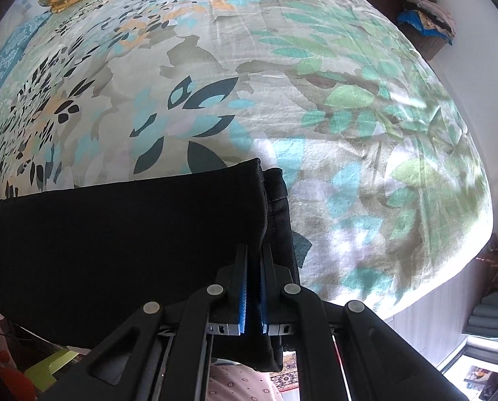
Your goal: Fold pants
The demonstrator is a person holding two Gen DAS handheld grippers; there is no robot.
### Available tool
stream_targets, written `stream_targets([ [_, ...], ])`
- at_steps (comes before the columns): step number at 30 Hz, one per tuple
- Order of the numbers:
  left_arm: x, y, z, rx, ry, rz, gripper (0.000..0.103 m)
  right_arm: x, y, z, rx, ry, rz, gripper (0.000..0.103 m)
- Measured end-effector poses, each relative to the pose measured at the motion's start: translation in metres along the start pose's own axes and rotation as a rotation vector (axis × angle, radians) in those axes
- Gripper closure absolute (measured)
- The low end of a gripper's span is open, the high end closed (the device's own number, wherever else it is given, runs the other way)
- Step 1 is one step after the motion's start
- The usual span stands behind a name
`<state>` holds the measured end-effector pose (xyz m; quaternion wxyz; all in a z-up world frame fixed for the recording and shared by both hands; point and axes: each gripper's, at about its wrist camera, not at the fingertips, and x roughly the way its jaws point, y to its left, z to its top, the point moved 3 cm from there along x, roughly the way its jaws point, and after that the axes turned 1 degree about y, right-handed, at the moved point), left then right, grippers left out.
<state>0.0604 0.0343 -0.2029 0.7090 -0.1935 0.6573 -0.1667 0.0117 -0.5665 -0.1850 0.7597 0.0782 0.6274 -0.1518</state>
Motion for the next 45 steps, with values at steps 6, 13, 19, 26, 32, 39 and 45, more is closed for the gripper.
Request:
stream_targets([
  [6,-0.016,0.017,0.0,-0.056,-0.036,-0.017,0.075,0.0,0.001,0.002,0.009,-0.006,-0.008,0.096],
  [13,-0.028,0.039,-0.009,-0.133,-0.039,-0.042,0.083,-0.017,-0.013,-0.002,0.082,-0.095,0.012,0.063],
  [19,-0.044,0.06,-0.016,-0.208,-0.061,-0.018,0.073,-0.078,-0.006,-0.019,0.167,-0.357,-0.05,0.042],
  [26,-0.121,0.097,-0.008,-0.303,-0.297,0.086,0.057,-0.119,0.098,-0.033,0.003,-0.489,0.094,0.031],
  [32,-0.139,0.124,0.063,-0.137,-0.425,0.296,0.046,-0.089,0.192,-0.03,-0.045,-0.388,0.375,0.024],
  [39,-0.119,0.143,0.049,-0.165,-0.264,0.611,0.08,-0.023,0.237,-0.055,-0.026,-0.16,0.442,0.024],
  [45,-0.124,0.105,0.043,-0.044,-0.334,0.431,0.051,-0.011,0.208,-0.055,0.079,-0.136,0.454,0.024],
])
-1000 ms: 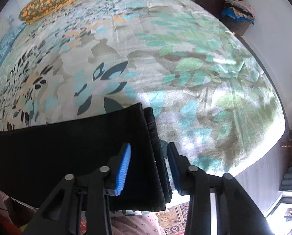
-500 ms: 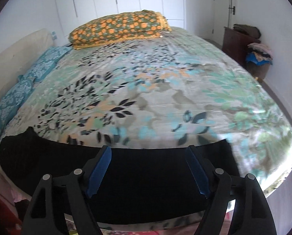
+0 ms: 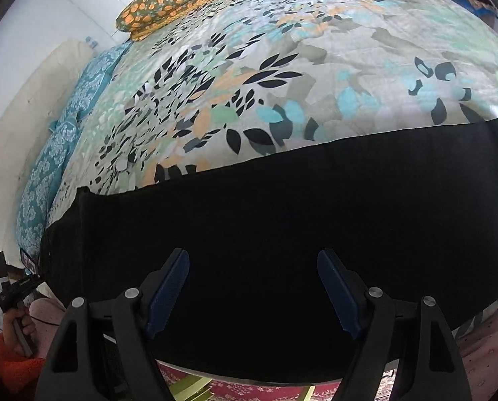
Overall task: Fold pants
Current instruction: 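Lift and fold the trousers with both grippers, then regrasp the edge with the right gripper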
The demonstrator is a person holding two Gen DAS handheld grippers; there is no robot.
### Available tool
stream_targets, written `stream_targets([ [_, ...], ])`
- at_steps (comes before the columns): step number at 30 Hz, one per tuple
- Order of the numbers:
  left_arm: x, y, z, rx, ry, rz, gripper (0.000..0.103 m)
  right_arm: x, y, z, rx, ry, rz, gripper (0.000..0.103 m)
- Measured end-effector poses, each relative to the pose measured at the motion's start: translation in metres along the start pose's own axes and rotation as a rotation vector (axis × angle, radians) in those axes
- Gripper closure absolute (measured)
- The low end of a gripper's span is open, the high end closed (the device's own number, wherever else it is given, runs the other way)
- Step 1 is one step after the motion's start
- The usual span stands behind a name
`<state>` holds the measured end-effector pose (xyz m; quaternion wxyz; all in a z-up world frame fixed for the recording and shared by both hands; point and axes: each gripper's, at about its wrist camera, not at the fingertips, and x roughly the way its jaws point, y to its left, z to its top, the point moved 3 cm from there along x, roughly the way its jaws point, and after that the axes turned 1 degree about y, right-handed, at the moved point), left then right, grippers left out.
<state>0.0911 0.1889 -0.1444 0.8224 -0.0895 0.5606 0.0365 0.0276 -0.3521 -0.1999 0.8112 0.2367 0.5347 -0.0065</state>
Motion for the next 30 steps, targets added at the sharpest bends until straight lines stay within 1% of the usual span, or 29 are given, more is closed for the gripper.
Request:
stream_targets([
  [1,-0.001,-0.021,0.004,0.044,-0.013,-0.076,0.039,0.0,-0.001,0.0,0.006,0.0,0.004,0.024],
  [2,0.0,-0.041,0.008,0.09,-0.011,-0.137,0.037,0.0,-0.001,0.0,0.006,-0.003,0.003,0.024],
  [3,0.003,-0.066,0.011,0.151,-0.003,-0.201,0.037,0.0,0.0,0.0,0.002,-0.005,-0.001,0.024],
  [5,0.013,-0.114,0.014,0.28,0.004,-0.286,0.037,-0.001,0.002,0.001,-0.009,-0.007,-0.008,0.024],
  [6,0.023,-0.139,0.016,0.355,0.003,-0.3,0.037,-0.001,0.002,0.0,-0.011,-0.009,-0.009,0.024],
  [7,0.033,-0.158,0.017,0.41,-0.001,-0.282,0.037,-0.001,0.002,0.0,-0.01,-0.013,-0.007,0.024],
  [8,0.046,-0.173,0.02,0.449,-0.001,-0.248,0.037,-0.001,0.001,0.0,-0.008,-0.015,-0.004,0.024],
  [9,0.064,-0.184,0.025,0.461,0.005,-0.199,0.041,-0.001,0.0,0.0,-0.006,-0.017,0.0,0.024],
  [10,0.082,-0.187,0.033,0.44,0.008,-0.13,0.053,0.0,-0.001,-0.001,-0.005,-0.017,0.002,0.023],
  [11,0.099,-0.181,0.044,0.377,0.008,-0.056,0.057,0.001,-0.002,-0.001,-0.004,-0.015,0.004,0.023],
  [13,0.106,-0.161,0.062,0.175,-0.052,-0.079,0.059,0.002,-0.003,-0.002,-0.005,-0.014,0.012,0.023],
  [14,0.106,-0.153,0.066,0.094,-0.059,-0.08,0.061,0.003,-0.003,-0.002,-0.007,-0.014,0.018,0.022],
  [15,0.107,-0.15,0.068,0.034,-0.056,-0.095,0.063,0.003,-0.003,-0.002,-0.011,-0.015,0.022,0.02],
  [16,0.106,-0.149,0.067,0.022,-0.058,-0.098,0.063,0.004,-0.002,-0.002,-0.018,-0.015,0.023,0.018],
  [18,0.103,-0.152,0.065,0.086,-0.067,-0.081,0.062,0.006,0.001,-0.001,-0.04,-0.012,0.016,0.015],
  [20,0.098,-0.149,0.059,0.13,-0.068,-0.079,0.062,0.004,0.003,0.002,-0.051,-0.019,0.009,0.015],
  [21,0.091,-0.146,0.056,0.129,-0.064,-0.096,0.058,-0.001,0.002,0.006,-0.048,-0.033,0.02,0.015],
  [22,0.084,-0.143,0.051,0.121,-0.061,-0.126,0.051,-0.01,-0.002,0.011,-0.039,-0.063,0.035,0.015],
  [23,0.075,-0.137,0.046,0.113,-0.062,-0.166,0.047,-0.025,-0.009,0.02,-0.025,-0.113,0.044,0.015],
  [24,0.072,-0.132,0.043,0.115,-0.064,-0.187,0.039,-0.041,-0.019,0.03,-0.014,-0.162,0.044,0.015],
  [25,0.066,-0.128,0.038,0.131,-0.065,-0.2,0.035,-0.058,-0.033,0.042,-0.011,-0.203,0.026,0.015],
  [26,0.062,-0.127,0.034,0.152,-0.064,-0.204,0.035,-0.072,-0.047,0.053,-0.014,-0.222,-0.007,0.015],
  [28,0.055,-0.126,0.024,0.2,-0.053,-0.213,0.035,-0.098,-0.086,0.073,-0.018,-0.22,-0.093,0.015],
  [30,0.046,-0.122,0.015,0.218,-0.054,-0.229,0.035,-0.113,-0.132,0.086,-0.008,-0.164,-0.145,0.015],
])
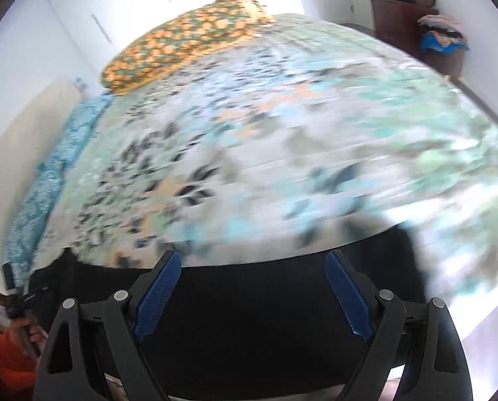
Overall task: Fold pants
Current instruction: 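Lift and fold the trousers with both grippers, then regrasp the edge with the right gripper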
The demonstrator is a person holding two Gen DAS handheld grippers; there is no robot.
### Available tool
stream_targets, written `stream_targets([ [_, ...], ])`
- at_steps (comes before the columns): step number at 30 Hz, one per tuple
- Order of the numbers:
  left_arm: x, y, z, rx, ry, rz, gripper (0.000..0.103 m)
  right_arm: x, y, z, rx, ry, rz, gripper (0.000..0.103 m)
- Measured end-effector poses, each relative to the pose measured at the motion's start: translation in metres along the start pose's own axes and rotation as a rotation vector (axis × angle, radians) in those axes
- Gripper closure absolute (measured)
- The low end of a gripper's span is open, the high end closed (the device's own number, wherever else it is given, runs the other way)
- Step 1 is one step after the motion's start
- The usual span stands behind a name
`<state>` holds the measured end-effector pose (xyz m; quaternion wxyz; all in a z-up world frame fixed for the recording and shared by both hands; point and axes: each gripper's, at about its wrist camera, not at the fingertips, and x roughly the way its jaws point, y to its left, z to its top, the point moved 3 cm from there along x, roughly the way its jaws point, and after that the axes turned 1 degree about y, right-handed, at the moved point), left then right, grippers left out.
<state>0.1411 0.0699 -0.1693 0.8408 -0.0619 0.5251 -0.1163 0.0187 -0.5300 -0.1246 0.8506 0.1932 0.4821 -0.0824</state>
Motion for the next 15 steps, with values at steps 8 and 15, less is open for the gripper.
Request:
stream_targets([
  [8,-0.006,-0.013,-0.009,-0.011,-0.01,-0.052,0.035,0.028,-0.111,-0.021,0.168,0.195,0.094,0.017],
  [15,-0.007,-0.017,-0.011,0.023,-0.003,-0.036,0.034,0.061,-0.111,-0.032,0.15,0.295,0.106,0.038],
])
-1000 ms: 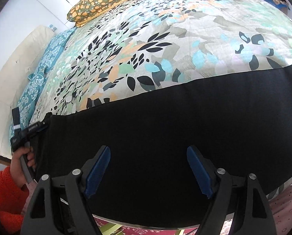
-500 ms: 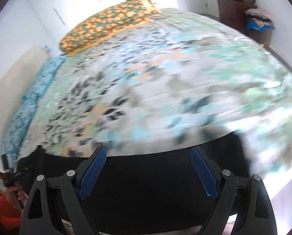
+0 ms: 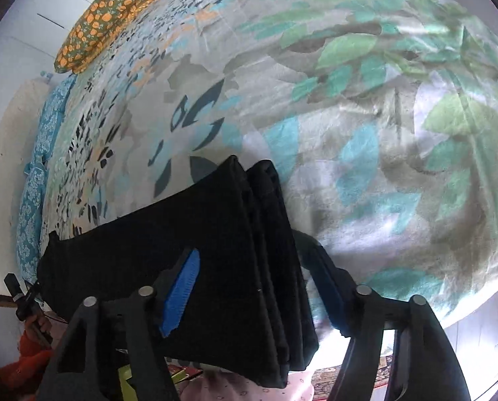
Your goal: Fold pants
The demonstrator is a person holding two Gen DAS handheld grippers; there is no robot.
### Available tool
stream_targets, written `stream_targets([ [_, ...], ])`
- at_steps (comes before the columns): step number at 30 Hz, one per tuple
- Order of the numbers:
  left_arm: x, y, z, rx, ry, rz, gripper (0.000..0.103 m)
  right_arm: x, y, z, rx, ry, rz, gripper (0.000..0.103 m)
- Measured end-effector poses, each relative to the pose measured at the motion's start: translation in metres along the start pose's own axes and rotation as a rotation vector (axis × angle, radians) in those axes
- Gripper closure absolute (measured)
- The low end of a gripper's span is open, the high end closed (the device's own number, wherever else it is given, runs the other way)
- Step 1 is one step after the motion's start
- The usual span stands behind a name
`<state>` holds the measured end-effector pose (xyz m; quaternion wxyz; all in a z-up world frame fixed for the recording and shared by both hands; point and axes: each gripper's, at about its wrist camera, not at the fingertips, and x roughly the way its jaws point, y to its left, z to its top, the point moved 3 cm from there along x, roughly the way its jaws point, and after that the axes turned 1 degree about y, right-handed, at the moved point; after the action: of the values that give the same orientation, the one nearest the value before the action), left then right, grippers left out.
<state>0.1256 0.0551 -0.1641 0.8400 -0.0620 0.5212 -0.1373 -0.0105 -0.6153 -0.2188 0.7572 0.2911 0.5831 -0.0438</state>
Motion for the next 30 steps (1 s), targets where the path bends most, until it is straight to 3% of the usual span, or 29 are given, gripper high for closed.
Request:
stream_targets([
  [2,0.001,0.005,-0.002,-0.021,0.0,0.007,0.034,-0.001,0.001,0.001,0.0,-0.002,-0.008,0.041],
  [3,0.002,0.008,-0.003,-0.031,0.002,0.01,0.033,0.0,0.004,0.001,-0.016,0.003,-0.006,0.051],
  [4,0.003,0.01,-0.004,-0.043,0.005,0.013,0.033,0.001,0.007,0.0,-0.034,0.016,-0.015,0.068],
  [6,0.005,0.014,-0.005,-0.06,0.01,0.015,0.033,0.002,0.012,-0.001,-0.038,0.033,-0.015,0.087],
  [7,0.005,0.015,-0.004,-0.062,0.011,0.016,0.033,0.0,0.015,-0.001,-0.043,0.03,-0.028,0.089],
  [9,0.005,0.015,-0.004,-0.057,0.006,0.022,0.033,-0.007,0.022,-0.002,-0.039,0.008,-0.023,0.09],
  [12,0.002,0.016,-0.004,-0.058,-0.004,0.02,0.033,-0.027,0.041,-0.008,-0.02,-0.056,0.106,0.091],
  [19,0.001,0.025,-0.005,-0.096,-0.029,0.008,0.033,-0.049,0.13,-0.052,0.042,-0.136,0.547,0.091],
  [24,-0.005,0.029,-0.006,-0.115,-0.047,-0.022,0.033,-0.015,0.229,-0.081,0.063,-0.074,0.83,0.09],
  [30,-0.017,0.046,-0.009,-0.166,-0.073,-0.043,0.033,0.056,0.355,-0.101,-0.008,0.084,0.916,0.09],
])
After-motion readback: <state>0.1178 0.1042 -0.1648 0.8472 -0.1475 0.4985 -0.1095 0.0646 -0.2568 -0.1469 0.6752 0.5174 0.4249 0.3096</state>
